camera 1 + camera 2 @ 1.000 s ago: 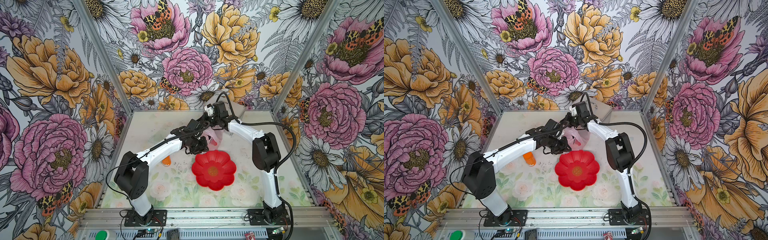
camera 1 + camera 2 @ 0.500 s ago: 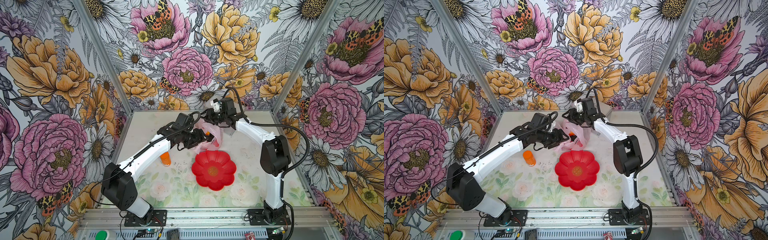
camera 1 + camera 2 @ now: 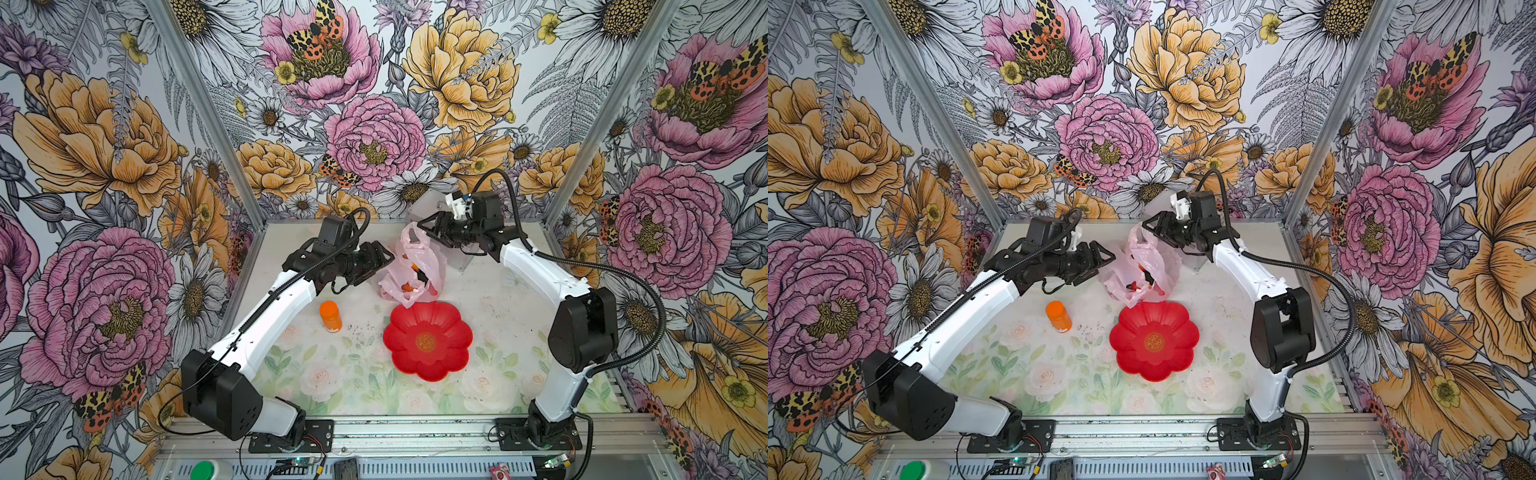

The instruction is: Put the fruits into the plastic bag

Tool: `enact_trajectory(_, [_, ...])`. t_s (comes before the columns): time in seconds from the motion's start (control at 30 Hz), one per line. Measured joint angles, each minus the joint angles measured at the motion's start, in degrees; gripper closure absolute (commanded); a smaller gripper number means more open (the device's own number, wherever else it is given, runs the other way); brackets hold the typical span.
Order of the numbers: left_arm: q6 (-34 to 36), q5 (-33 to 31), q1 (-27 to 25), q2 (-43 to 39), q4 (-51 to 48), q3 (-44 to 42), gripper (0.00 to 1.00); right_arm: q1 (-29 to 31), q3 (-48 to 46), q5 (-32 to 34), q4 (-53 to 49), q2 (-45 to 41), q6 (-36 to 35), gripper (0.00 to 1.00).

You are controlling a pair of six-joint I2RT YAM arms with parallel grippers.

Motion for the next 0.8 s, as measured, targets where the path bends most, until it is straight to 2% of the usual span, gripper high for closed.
enact_trajectory(0.13, [0.90,-0.57,3.69,-4.37,0.17,-0.33,0.21,-2.12,-2.23,0.07,-0.76,-4.07,-1.64,0.36])
enact_trajectory(0.17, [1.07,-0.85,4.72,-5.88,0.55,-0.79,0.20,-2.73,-2.73,0.26,-0.81,-5.29,-2.16,0.31])
enact_trajectory(0.23, [1.33,-1.55,6.56,-8.74,1.55,-1.90,0.15,-3.96,-3.54,0.68,-1.05,-7.63,-3.52,0.01])
enact_trajectory(0.27, [1.46,-1.97,7.48,-10.32,2.29,-2.71,0.10,-4.52,-3.85,0.90,-1.25,-8.79,-3.91,0.00])
enact_trajectory(0.3, [1.53,-2.40,8.20,-11.78,3.17,-3.61,0.02,-5.11,-4.24,1.33,-1.14,-9.94,-4.74,0.00])
enact_trajectory(0.63, [1.92,-10.69,12.33,-24.04,7.78,-12.04,0.01,-7.26,-12.17,10.60,0.09,-20.61,-12.22,0.01])
enact_trajectory(0.8, [1.95,-17.88,13.14,-30.60,8.52,-17.07,0.01,-7.23,-24.22,20.98,8.33,-28.96,-13.46,0.00])
